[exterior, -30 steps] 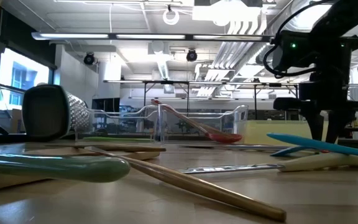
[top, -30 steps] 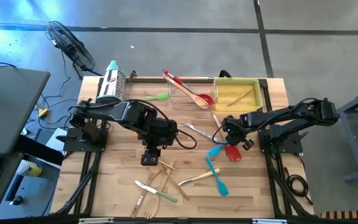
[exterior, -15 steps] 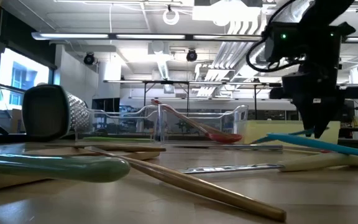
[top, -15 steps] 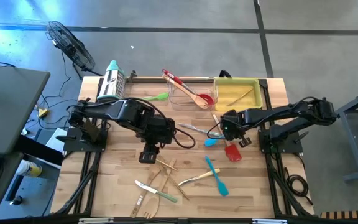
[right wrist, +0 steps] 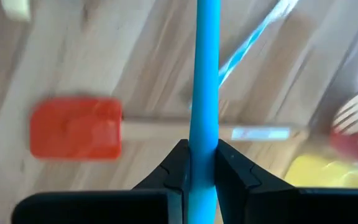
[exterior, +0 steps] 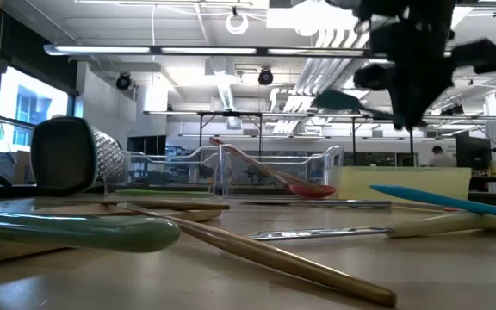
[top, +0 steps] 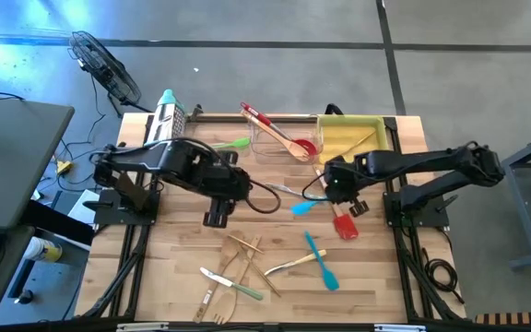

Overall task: Pick & Place Kitchen Items
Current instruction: Put the top blue spatula into the left transparent bin

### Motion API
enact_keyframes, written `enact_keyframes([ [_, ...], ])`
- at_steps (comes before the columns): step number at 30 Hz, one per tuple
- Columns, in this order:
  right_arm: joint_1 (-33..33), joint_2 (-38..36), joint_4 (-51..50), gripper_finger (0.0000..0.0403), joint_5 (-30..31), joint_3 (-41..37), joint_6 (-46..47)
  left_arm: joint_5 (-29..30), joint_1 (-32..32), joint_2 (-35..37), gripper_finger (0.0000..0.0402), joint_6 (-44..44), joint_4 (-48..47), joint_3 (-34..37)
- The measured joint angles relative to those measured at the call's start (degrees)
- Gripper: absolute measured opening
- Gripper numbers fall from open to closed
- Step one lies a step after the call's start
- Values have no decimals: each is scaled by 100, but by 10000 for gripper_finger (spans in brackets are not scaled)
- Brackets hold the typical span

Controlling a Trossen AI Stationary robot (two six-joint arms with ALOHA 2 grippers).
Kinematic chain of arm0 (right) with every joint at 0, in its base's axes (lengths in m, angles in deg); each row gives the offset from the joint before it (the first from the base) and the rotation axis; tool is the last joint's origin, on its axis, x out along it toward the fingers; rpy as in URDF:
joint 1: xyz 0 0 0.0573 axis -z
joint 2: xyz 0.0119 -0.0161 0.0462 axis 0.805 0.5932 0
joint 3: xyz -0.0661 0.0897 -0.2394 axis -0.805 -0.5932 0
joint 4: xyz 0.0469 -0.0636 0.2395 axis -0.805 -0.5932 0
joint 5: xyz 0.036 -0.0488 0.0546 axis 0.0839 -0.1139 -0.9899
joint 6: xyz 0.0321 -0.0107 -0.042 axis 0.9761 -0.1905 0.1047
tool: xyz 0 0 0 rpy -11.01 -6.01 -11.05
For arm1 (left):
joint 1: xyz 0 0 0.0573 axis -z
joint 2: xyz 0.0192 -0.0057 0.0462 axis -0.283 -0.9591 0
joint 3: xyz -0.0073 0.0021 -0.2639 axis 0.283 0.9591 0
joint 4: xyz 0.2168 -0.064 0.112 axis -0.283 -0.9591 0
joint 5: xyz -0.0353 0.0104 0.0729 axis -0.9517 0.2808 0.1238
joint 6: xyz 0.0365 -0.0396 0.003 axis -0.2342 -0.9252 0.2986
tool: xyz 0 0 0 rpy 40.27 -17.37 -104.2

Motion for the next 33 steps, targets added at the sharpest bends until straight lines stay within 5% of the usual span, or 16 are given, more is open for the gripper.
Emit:
enact_keyframes([
  [6, 38, -51, 854, 38, -42, 601, 2, 1723, -3, 44, 209, -122, 25, 0],
  [11, 1, -93, 1454, 38, -627, 1038, -11, 1540, 0, 44, 193, -7, 81, 0],
  [14, -104, -126, 1480, 38, -403, 1188, -368, 1571, -2, 45, 174, 49, 154, 0],
  [19, 165, -107, 2230, 38, -595, 1350, -746, 1594, -121, 176, 144, 1054, 1064, -11],
  [26, 346, -450, 3326, 38, -1677, 1579, -437, 954, -510, 318, 127, 1545, 2163, 4],
  [33, 236, -647, 4498, 38, -2283, 1579, -89, -422, -846, 330, 126, 1556, 3698, -3],
])
